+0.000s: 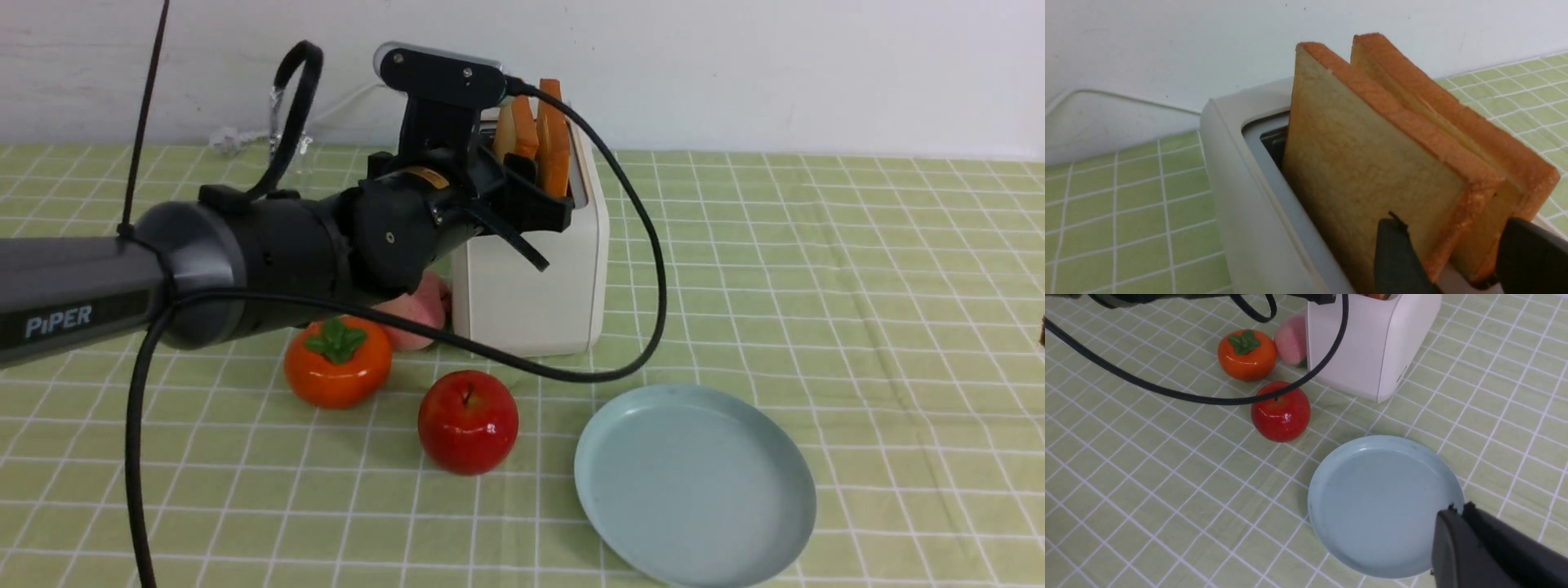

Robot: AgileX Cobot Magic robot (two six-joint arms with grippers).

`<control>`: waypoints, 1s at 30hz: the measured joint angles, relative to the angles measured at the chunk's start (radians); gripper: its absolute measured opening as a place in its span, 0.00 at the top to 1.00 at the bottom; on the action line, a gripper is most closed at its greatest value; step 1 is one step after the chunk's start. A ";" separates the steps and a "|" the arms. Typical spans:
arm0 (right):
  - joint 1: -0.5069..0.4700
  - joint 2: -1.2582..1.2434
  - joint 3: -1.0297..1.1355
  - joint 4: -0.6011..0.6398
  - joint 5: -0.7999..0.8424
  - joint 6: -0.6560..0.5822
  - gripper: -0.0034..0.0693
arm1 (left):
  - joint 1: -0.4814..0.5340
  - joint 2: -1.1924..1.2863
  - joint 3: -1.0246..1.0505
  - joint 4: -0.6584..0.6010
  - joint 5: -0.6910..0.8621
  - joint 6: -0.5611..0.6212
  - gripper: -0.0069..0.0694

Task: Take toasted bread from bread machine on green coffee tablecloth place on plate.
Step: 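Reach for a toast slice standing in the toaster with the left gripper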

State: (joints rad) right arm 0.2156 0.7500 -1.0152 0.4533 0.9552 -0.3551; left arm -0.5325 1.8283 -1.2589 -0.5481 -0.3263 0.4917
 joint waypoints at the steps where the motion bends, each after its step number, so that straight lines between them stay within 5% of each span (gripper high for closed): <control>1: 0.000 0.000 0.000 0.000 -0.002 0.000 0.92 | 0.000 0.000 0.000 0.005 -0.004 0.000 0.47; 12: 0.000 0.000 0.000 0.000 -0.010 -0.001 0.90 | 0.000 0.055 -0.002 0.160 -0.145 -0.199 0.54; 30: 0.000 0.000 0.000 0.004 -0.011 -0.001 0.88 | 0.034 0.097 -0.002 0.248 -0.214 -0.344 0.54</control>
State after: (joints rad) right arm 0.2156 0.7500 -1.0152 0.4569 0.9438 -0.3563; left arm -0.4985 1.9257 -1.2611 -0.2997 -0.5405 0.1478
